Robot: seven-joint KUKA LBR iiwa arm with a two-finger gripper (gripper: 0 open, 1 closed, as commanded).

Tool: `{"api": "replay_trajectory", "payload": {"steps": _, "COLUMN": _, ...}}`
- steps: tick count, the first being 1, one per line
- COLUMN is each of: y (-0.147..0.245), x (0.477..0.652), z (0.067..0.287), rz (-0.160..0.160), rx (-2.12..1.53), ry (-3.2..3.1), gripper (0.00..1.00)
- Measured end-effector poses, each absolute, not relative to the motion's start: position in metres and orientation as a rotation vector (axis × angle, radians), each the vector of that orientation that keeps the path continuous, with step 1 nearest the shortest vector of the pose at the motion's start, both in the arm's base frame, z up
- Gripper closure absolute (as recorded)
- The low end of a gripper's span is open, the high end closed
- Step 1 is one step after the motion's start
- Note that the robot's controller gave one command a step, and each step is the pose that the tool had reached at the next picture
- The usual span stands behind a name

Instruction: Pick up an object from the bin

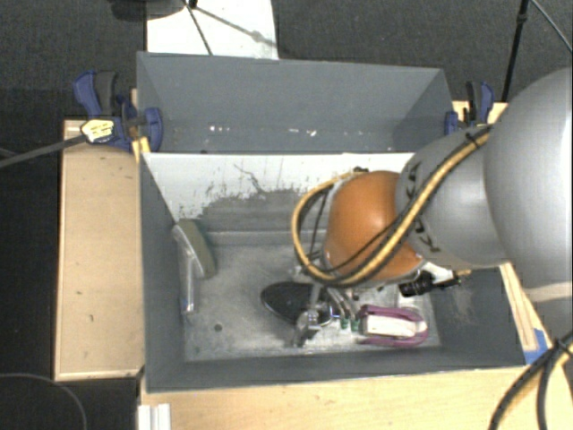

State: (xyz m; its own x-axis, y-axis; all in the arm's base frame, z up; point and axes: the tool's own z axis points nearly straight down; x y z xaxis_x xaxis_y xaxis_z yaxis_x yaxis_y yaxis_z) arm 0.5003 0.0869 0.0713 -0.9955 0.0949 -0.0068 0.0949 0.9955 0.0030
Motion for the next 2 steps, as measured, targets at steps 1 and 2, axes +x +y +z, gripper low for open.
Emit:
{"api": "replay_trajectory", "payload": {"steps": 1, "y": 0.09, "x": 0.502, "z": 0.073, "rz": 0.004, "rx": 0.149, "ry": 3.129, "gripper": 1.0}}
{"api": "replay_trajectory", "payload": {"steps": 2, "y": 0.104, "x": 0.506, "z": 0.19, "rz": 0.005, "rx": 0.127, "ry": 3.13, "gripper": 1.0}}
